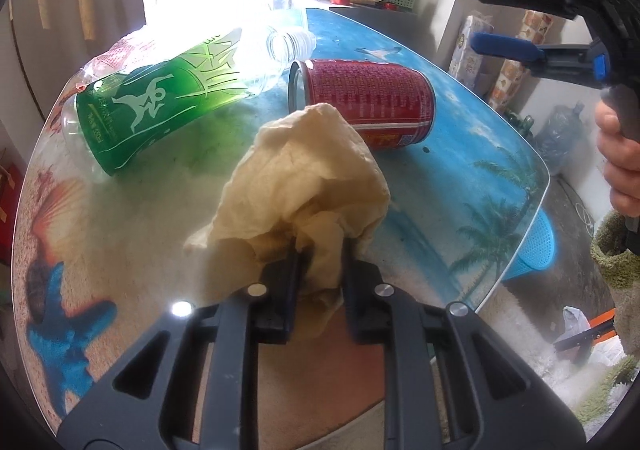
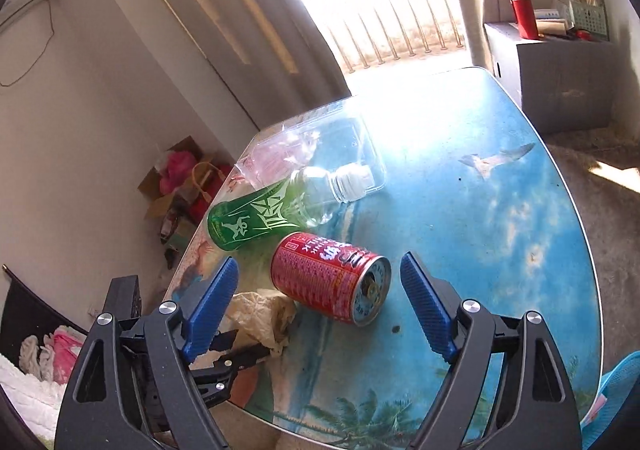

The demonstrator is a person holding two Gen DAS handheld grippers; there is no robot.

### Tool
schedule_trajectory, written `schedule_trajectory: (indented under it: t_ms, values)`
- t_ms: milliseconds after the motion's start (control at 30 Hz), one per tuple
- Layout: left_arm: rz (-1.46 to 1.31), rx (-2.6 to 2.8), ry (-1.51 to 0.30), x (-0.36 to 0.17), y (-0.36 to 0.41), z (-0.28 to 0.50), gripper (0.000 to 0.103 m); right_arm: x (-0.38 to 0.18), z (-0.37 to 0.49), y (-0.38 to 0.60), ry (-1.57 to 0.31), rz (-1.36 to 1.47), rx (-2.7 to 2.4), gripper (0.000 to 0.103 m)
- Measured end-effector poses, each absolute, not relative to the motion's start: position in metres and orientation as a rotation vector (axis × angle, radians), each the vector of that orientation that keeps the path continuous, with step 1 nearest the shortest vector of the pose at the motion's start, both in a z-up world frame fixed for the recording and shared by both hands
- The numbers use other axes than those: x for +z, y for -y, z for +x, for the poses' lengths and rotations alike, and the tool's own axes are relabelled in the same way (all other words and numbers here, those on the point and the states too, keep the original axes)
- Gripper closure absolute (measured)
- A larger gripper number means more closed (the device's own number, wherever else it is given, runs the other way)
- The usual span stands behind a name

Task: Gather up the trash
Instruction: 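Close the right tool around the red DRINK MILK can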

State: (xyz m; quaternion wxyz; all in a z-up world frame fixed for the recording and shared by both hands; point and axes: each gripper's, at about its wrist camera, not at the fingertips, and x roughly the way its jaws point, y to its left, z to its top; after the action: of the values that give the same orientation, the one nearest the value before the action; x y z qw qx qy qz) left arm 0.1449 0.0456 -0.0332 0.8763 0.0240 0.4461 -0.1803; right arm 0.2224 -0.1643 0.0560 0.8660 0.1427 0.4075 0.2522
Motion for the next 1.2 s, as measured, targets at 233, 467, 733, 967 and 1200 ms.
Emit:
schedule_trajectory:
  t_ms: [233, 467, 733, 967, 1200]
  values:
    - [-0.009, -0.374, -0.934, -0.036, -0.047, 0.148, 0.086, 0.01, 0.288, 0.149, -1.012, 0.412, 0.546, 0.022]
    - [-0.083, -0.404, -0.935, -0.036, -0.057, 0.15, 0.087, -0.008, 0.258, 0.139, -1.107, 0.473, 0.631, 0.022]
    - [-0.094, -0.408, -0.935, -0.037, -0.064, 0.149, 0.087, 0.007, 0.212, 0.133, -1.107, 0.355, 0.621, 0.022]
    - [-0.115, -0.35, -0.936, -0.036, -0.077, 0.148, 0.088, 0.003, 0.239, 0.131, -1.11, 0.374, 0.515, 0.022]
    - [-0.144, -0.32, -0.937, -0.035, -0.086, 0.146, 0.088, -0.013, 0.25, 0.104, -1.159, 0.345, 0.496, 0.027]
